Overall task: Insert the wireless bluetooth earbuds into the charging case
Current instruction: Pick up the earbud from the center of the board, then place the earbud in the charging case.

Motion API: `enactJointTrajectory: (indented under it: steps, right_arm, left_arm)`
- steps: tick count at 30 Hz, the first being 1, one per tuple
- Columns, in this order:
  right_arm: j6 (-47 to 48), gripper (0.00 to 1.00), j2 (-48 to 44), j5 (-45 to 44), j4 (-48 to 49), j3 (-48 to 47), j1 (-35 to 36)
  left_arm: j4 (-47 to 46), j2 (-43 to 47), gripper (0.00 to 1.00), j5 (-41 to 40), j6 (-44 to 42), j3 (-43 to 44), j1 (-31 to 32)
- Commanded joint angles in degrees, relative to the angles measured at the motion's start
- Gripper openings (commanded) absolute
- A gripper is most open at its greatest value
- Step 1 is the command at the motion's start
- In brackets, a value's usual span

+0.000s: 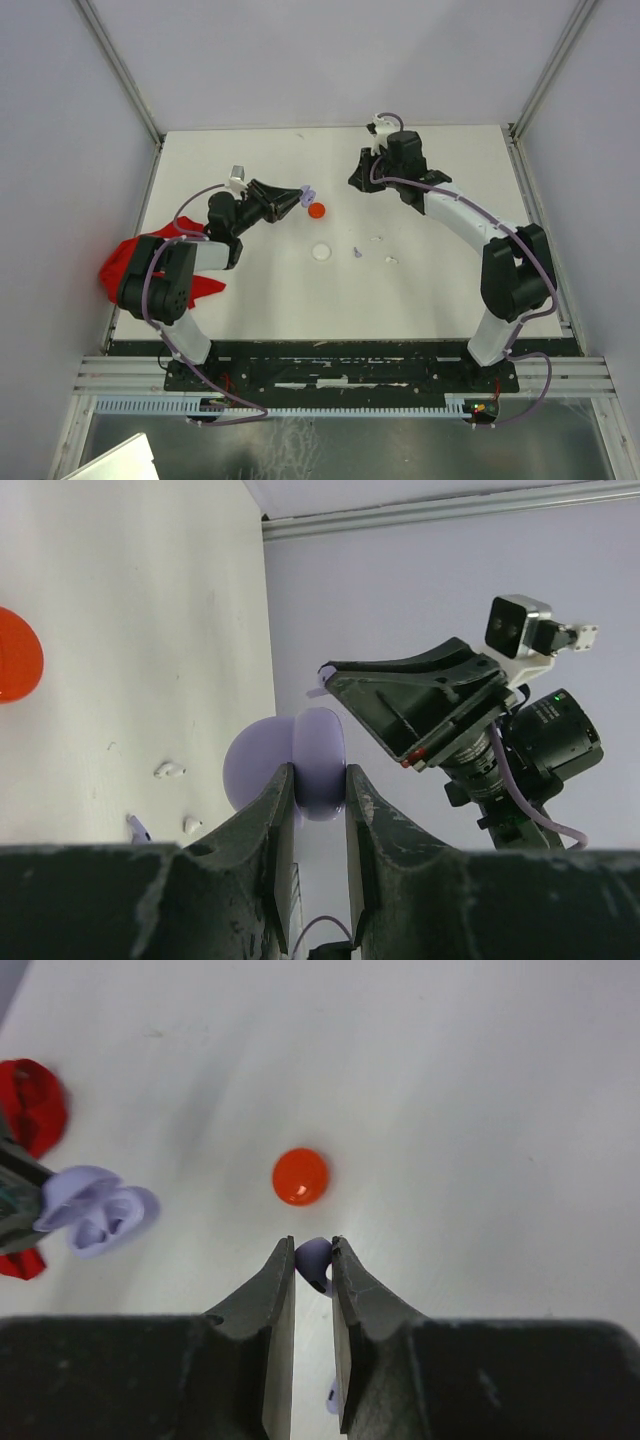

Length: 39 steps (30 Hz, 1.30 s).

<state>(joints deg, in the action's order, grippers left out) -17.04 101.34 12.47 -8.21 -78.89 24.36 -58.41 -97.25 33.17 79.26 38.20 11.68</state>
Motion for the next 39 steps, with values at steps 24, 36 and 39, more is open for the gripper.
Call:
enactJointTrajectory:
  steps: [24, 36, 39]
  right_arm:
    - [-13.4, 0.05, -6.5, 19.6, 45.3, 17.2, 2.4]
    - [-13.7, 0.03, -6.0, 19.3, 47.4, 18.0, 3.0]
    - [-13.7, 0.03, -5.9, 19.0, 47.9, 18.5, 3.2]
  left_arm:
    - [-18.1, -9.1, 0.03, 3.6, 20.4, 3.5, 4.4]
    - [-18.9, -9.6, 0.03, 3.4, 21.3, 3.8, 4.8]
    - [-19.6, -9.9, 0.03, 3.2, 21.9, 3.9, 4.8]
